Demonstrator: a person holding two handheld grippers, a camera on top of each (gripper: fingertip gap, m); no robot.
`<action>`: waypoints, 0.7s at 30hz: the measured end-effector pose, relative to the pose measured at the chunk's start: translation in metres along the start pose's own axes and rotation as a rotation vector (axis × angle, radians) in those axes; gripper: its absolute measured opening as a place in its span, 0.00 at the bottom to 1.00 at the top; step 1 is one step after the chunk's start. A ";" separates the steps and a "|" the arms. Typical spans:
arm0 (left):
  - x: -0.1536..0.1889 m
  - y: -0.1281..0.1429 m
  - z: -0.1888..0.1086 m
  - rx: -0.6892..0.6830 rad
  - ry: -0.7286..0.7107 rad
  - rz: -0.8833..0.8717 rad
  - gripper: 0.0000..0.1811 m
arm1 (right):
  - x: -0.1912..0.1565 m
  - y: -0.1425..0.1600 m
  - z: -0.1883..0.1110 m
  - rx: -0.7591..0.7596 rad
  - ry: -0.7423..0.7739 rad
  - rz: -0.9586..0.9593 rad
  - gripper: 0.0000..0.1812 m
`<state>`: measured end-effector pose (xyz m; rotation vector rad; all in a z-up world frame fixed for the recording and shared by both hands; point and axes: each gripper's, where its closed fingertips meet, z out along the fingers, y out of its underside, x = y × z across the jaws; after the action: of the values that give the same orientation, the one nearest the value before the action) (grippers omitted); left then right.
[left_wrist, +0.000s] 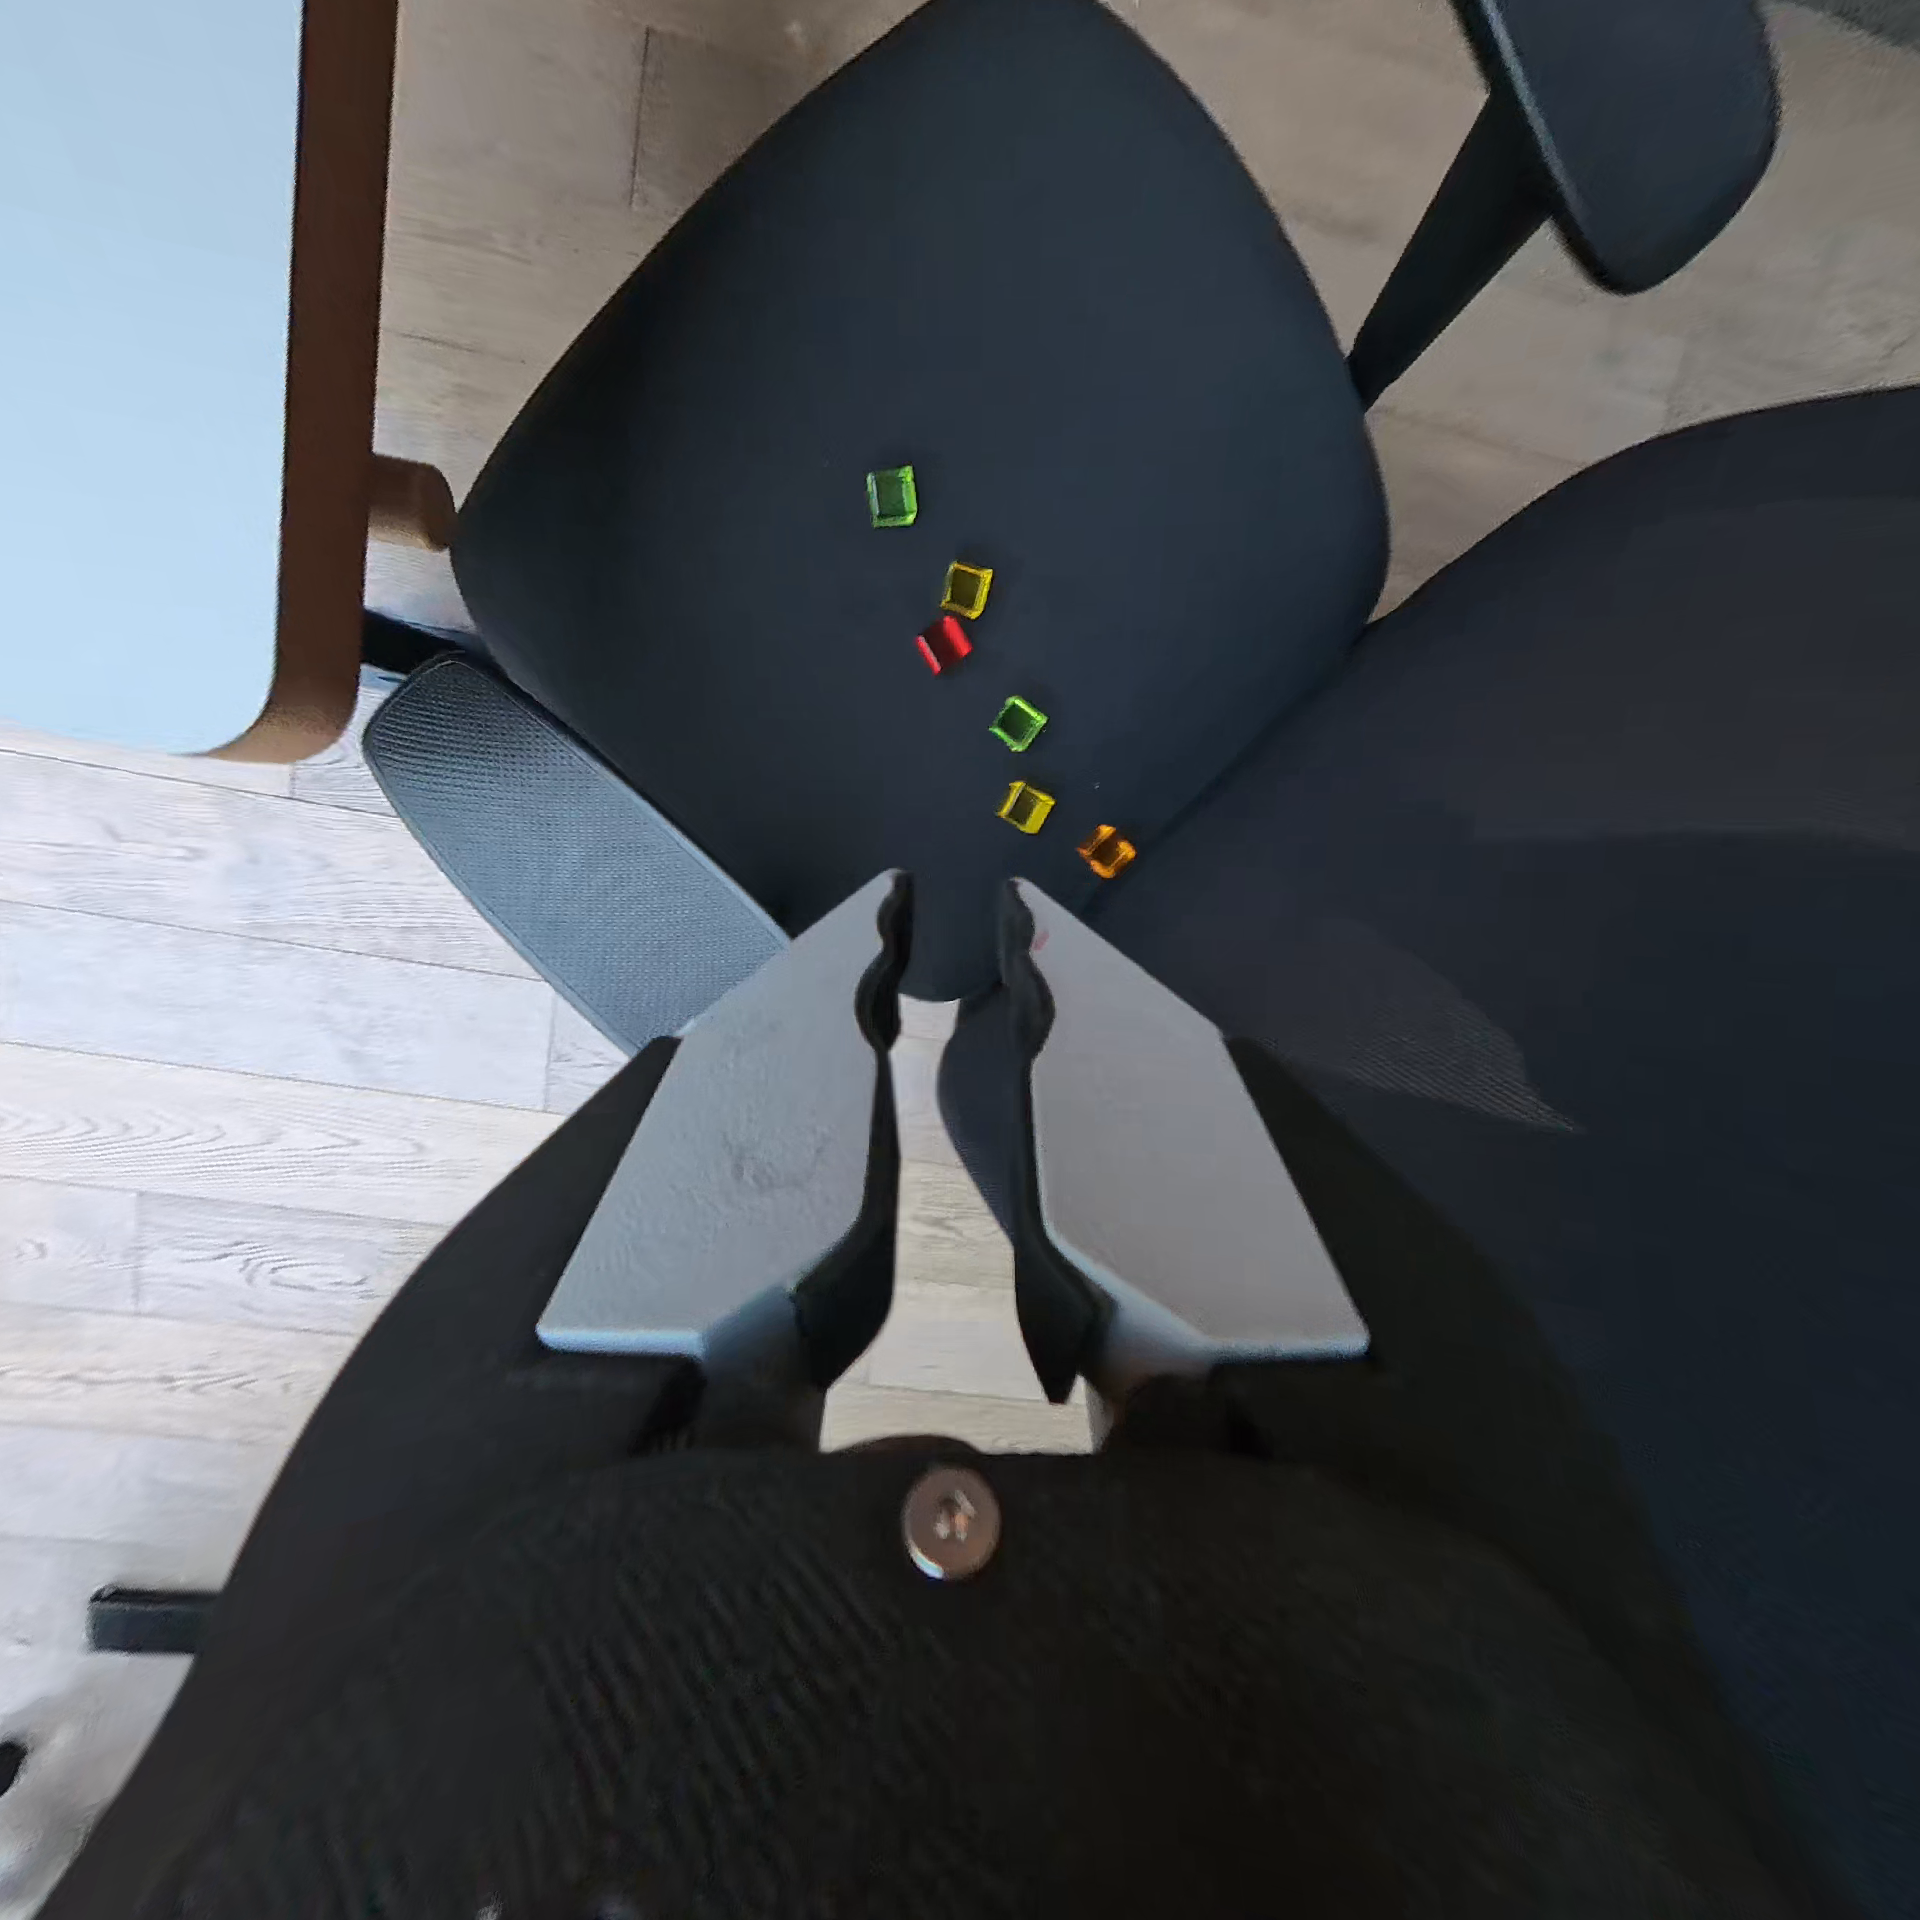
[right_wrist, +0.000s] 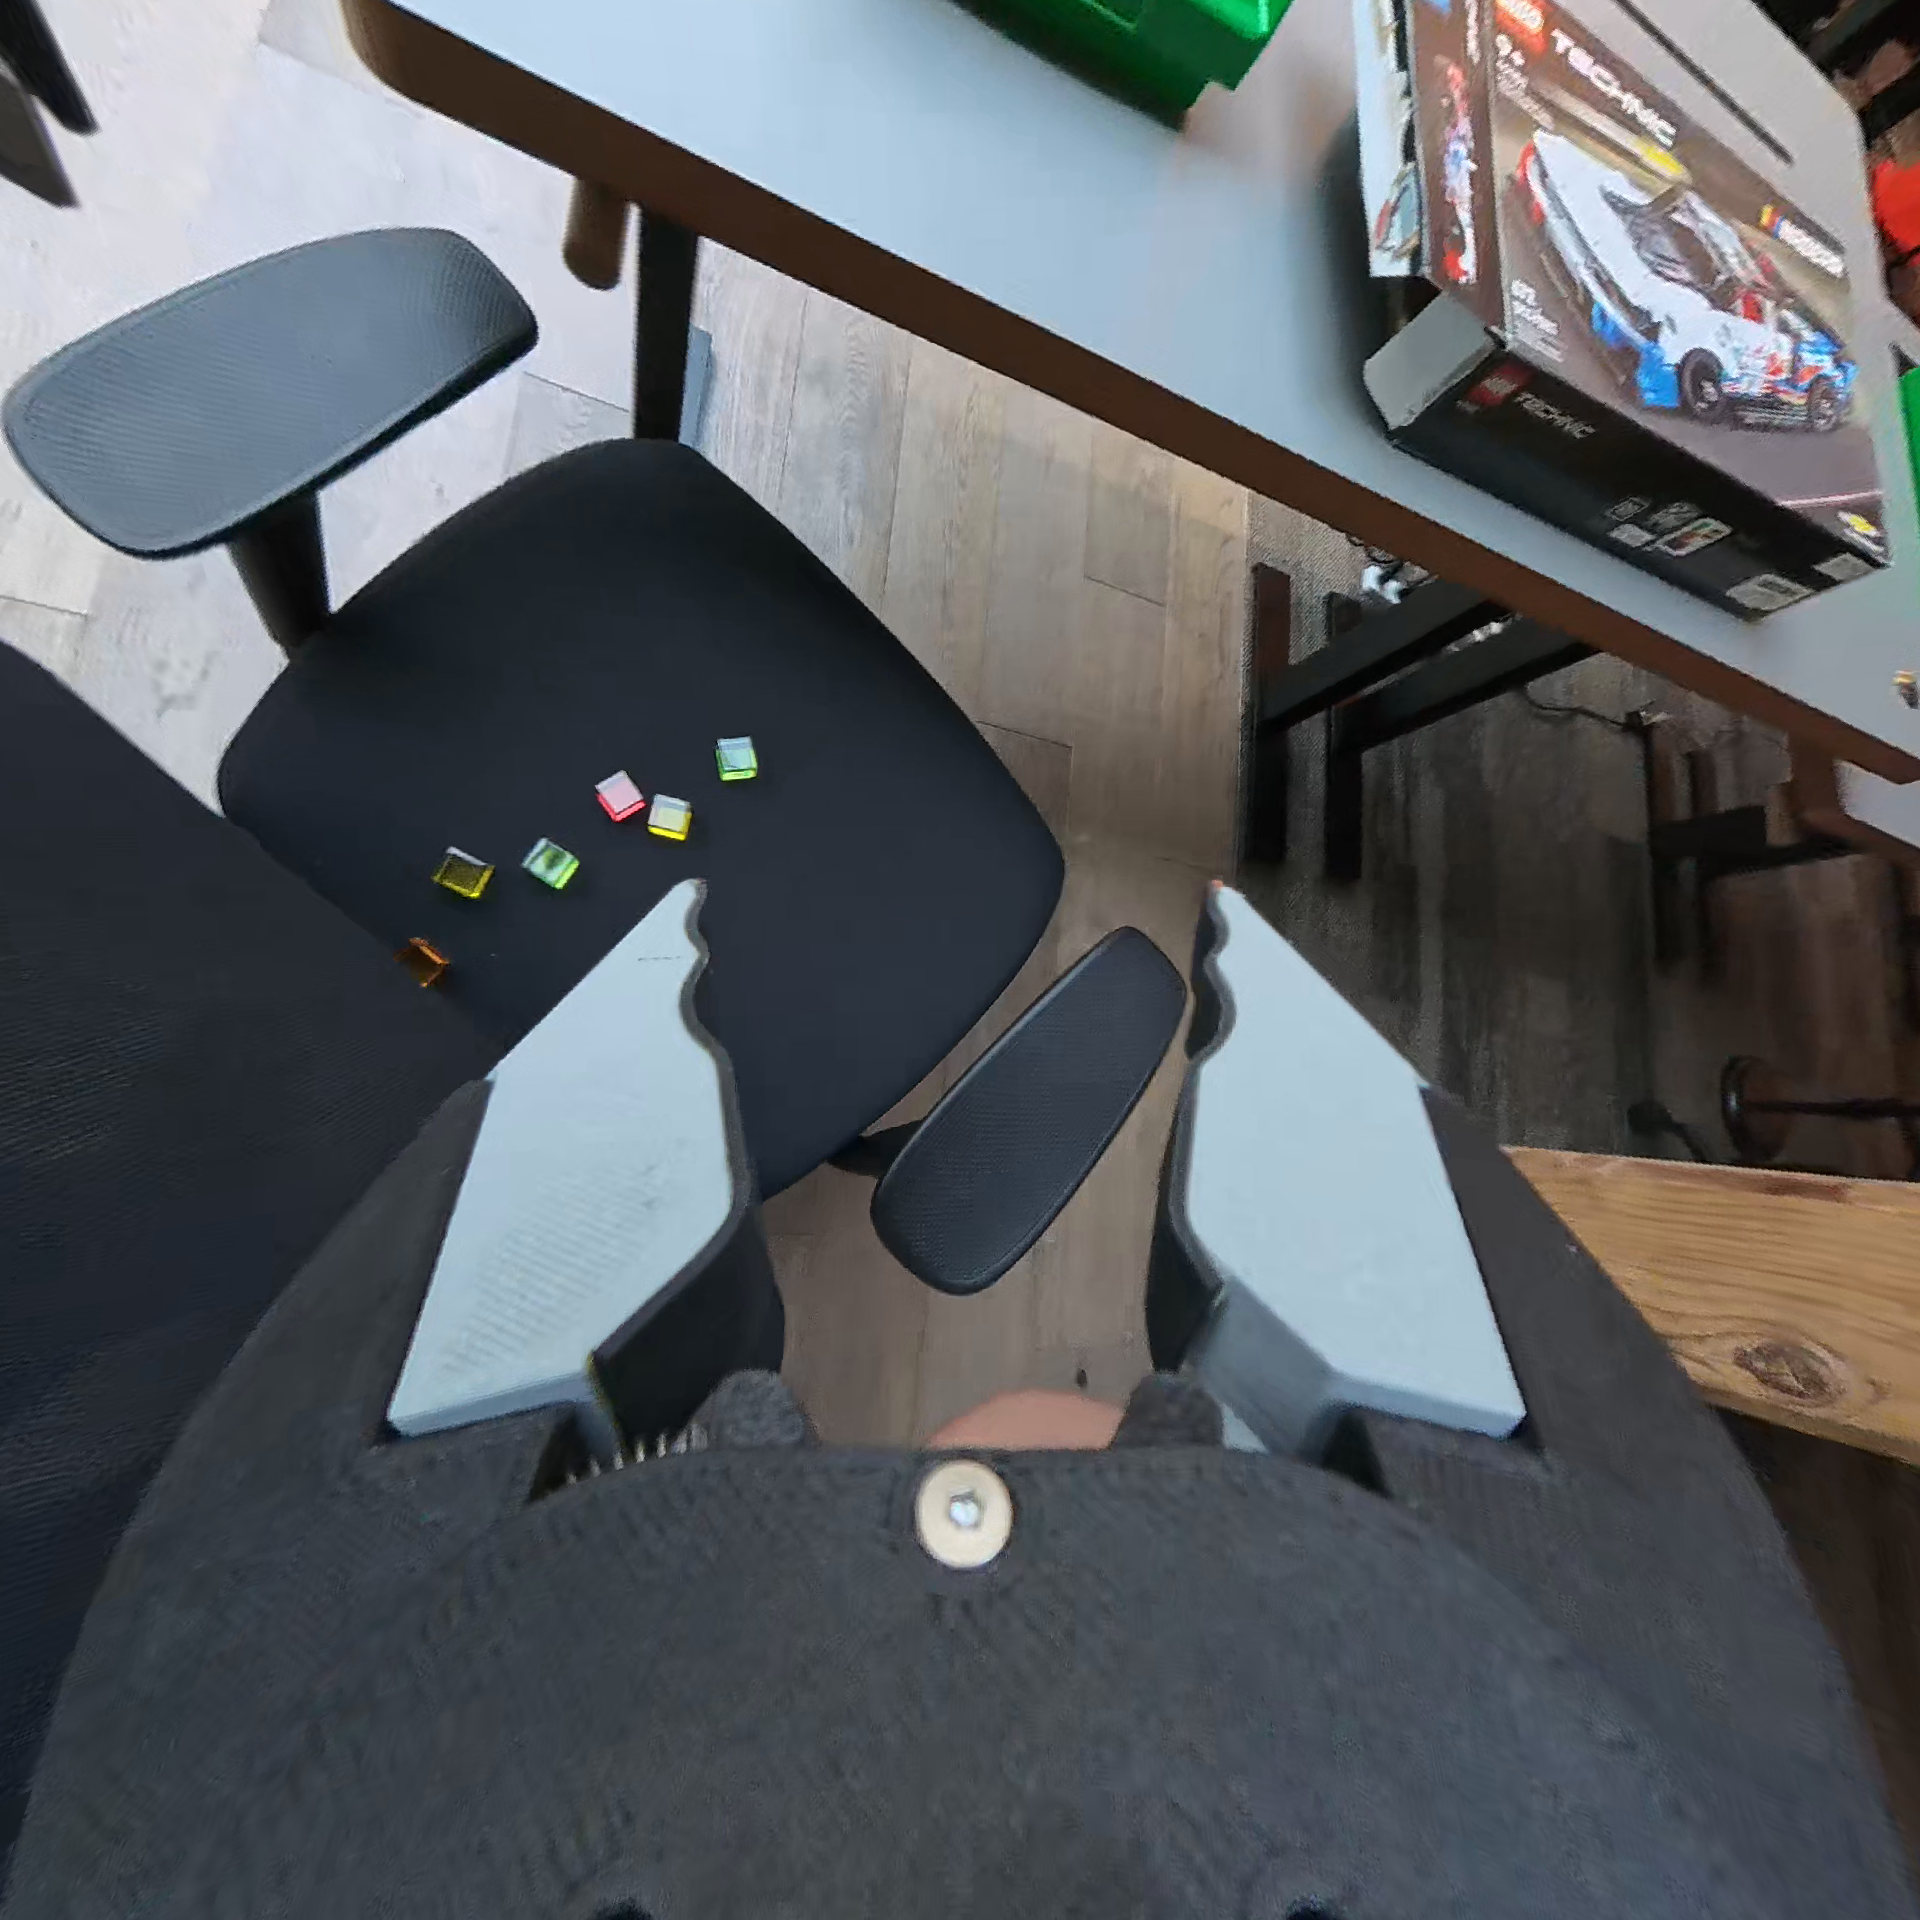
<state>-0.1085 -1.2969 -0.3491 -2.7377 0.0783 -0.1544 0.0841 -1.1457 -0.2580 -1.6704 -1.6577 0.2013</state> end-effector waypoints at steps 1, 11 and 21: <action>-0.001 -0.001 0.004 -0.015 -0.010 0.018 0.11 | 0.002 0.002 0.004 0.006 -0.032 0.002 0.47; 0.023 -0.013 0.071 -0.292 -0.029 0.276 0.31 | -0.024 0.047 0.038 0.121 -0.414 0.165 0.45; 0.040 0.010 0.240 -0.374 0.106 0.248 0.33 | -0.016 0.101 0.083 0.054 -0.366 0.309 0.37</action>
<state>-0.0407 -1.2167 -0.5687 -3.0548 0.5219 -0.2354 0.1122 -1.1142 -0.3833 -1.9271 -1.6200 0.7341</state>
